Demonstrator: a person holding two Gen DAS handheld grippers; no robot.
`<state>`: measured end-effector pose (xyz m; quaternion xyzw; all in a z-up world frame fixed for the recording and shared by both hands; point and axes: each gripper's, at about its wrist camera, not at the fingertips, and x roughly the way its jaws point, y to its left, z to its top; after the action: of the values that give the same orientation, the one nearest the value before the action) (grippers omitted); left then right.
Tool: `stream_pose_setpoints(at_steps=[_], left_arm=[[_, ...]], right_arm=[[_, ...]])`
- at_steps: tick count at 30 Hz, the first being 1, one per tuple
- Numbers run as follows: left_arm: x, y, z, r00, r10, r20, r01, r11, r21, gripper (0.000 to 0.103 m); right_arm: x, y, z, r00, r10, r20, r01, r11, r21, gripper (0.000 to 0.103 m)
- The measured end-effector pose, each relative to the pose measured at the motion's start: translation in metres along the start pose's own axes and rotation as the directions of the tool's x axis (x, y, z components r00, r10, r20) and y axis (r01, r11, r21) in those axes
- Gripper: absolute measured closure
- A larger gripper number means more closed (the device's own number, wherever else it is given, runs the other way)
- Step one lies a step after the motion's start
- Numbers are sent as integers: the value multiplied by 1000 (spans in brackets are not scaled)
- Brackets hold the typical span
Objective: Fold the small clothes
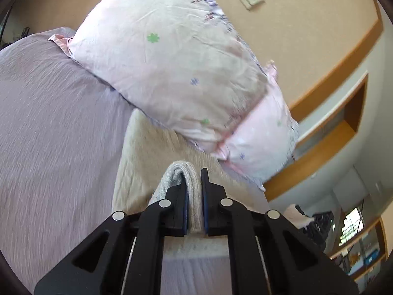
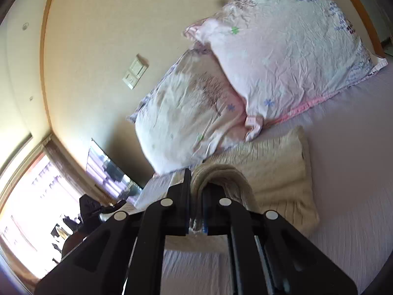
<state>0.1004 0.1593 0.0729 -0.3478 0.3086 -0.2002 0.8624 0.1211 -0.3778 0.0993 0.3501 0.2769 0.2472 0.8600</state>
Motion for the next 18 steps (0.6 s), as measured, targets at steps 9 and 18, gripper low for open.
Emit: stream_pose_setpoints(at_steps=[9,18], left_arm=[[135,54,49,971,186,-151,-203,974,-105,95],[72,46,47,987,121,-110,-127,991,-50,11]], right_arm=[[108,-88,32,925,-365,-106,380,899,219,71],[63,-62,28,945,-315,88,308,947,89,4]])
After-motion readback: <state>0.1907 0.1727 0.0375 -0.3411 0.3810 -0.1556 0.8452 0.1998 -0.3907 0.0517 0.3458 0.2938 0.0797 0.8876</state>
